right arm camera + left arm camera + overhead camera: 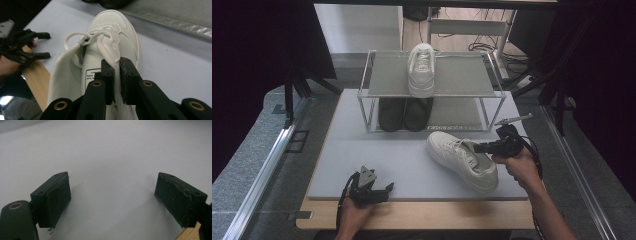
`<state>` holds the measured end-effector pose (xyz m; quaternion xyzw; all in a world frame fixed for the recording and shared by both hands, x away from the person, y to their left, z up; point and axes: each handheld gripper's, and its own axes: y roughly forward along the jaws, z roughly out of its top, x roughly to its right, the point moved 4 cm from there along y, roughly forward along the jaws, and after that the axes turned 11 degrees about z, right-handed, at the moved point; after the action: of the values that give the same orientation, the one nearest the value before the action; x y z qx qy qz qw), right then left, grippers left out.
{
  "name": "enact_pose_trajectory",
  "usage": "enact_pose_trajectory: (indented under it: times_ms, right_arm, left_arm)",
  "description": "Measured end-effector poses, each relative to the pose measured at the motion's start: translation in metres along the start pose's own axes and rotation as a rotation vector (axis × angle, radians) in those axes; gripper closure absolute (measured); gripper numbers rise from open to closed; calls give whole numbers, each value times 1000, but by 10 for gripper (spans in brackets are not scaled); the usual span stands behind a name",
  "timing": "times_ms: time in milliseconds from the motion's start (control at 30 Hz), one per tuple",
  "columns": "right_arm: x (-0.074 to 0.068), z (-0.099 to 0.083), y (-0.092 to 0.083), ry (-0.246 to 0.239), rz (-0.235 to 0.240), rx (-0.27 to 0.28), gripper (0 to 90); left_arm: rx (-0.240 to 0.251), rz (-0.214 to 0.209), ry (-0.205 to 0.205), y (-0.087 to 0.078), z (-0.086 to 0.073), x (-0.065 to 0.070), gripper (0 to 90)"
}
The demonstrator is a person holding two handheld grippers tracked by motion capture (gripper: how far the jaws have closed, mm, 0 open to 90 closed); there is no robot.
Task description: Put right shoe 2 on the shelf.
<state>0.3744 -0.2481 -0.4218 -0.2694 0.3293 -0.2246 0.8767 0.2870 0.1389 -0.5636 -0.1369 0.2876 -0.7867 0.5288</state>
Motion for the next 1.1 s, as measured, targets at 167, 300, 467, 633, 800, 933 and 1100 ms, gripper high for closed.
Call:
enact_pose_trajectory:
  times_ms: [167, 300, 467, 633, 800, 933, 1100]
  right_arm:
    - [-6, 10, -13, 26, 42, 34, 818]
    - [-9, 18, -22, 42, 68, 62, 817]
    - [-14, 31, -37, 52, 93, 101, 816]
    - [-16, 40, -52, 74, 124, 145, 816]
    - [-18, 51, -67, 93, 152, 186, 814]
    - [-19, 57, -76, 100, 155, 209, 813]
    - [-21, 64, -89, 112, 175, 236, 812]
  left_arm:
    - [0, 0, 3, 0, 0, 0, 131]
    - [0, 0, 3, 0, 0, 0, 131]
    - [3, 1, 0, 0, 0, 0, 132]
    - [2, 0, 0, 0, 0, 0, 131]
    - [2, 1, 0, 0, 0, 0, 131]
    - [-2, 0, 2, 0, 0, 0, 131]
    - [-1, -1, 1, 0, 0, 0, 131]
